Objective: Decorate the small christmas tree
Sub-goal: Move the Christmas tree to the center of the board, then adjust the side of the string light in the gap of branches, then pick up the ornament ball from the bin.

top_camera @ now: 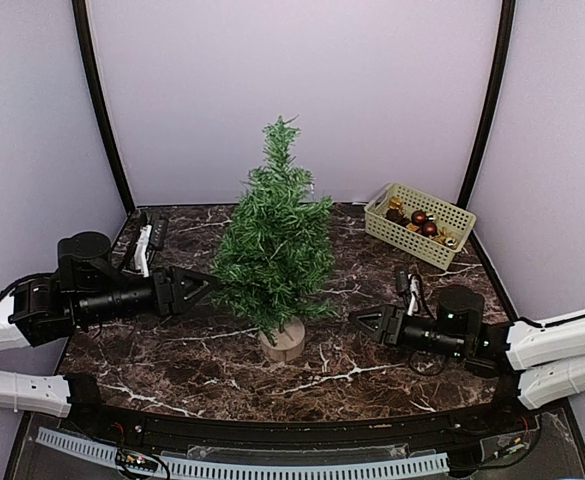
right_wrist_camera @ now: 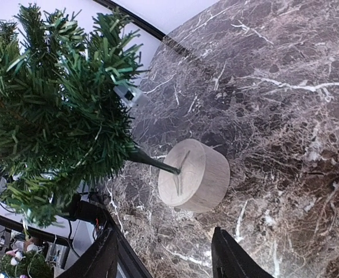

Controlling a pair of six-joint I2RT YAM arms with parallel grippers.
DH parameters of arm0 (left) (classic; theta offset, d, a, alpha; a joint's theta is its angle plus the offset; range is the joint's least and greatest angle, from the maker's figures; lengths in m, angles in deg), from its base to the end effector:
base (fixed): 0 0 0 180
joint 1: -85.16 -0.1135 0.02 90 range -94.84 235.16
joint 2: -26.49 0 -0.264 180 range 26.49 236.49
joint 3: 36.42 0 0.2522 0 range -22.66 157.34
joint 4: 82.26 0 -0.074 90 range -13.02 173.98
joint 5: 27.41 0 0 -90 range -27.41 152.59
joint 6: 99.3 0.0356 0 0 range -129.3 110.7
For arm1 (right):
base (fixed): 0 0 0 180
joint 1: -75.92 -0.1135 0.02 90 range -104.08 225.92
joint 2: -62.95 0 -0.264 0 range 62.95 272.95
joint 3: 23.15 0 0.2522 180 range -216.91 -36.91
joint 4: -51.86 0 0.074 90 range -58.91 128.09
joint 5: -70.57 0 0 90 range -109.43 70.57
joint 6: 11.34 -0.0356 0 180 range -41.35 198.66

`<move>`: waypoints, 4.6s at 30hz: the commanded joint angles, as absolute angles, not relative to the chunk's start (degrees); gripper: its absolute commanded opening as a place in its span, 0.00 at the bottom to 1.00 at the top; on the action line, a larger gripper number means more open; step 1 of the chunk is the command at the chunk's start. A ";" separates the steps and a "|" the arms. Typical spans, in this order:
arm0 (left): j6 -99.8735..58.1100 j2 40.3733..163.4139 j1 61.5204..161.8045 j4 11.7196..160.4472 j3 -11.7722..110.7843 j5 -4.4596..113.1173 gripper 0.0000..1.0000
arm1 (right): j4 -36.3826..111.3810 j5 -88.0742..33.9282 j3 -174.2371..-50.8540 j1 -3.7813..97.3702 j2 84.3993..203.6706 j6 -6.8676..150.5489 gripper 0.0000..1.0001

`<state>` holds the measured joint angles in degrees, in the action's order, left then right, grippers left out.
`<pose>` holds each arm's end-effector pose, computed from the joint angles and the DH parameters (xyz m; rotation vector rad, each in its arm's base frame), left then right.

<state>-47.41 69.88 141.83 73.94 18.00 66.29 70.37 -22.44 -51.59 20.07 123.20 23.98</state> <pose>0.1022 -0.1512 0.3189 0.2633 1.9216 -1.0974 0.1163 0.1748 0.1846 -0.0634 2.0435 1.3596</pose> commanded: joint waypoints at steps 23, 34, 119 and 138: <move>-43.57 68.05 141.52 77.30 14.42 54.29 0.76 | 68.74 -18.05 -61.43 19.50 128.98 32.57 0.00; -39.27 76.08 141.65 76.13 17.79 47.83 0.85 | 48.80 -9.16 -74.85 19.58 126.12 45.14 0.00; -39.64 72.07 125.36 45.23 33.32 68.81 0.99 | 20.33 -4.86 -91.88 30.83 116.67 48.41 0.98; -15.94 86.73 91.55 70.59 27.98 51.34 0.99 | 12.63 -11.29 -109.10 62.78 147.40 59.47 0.89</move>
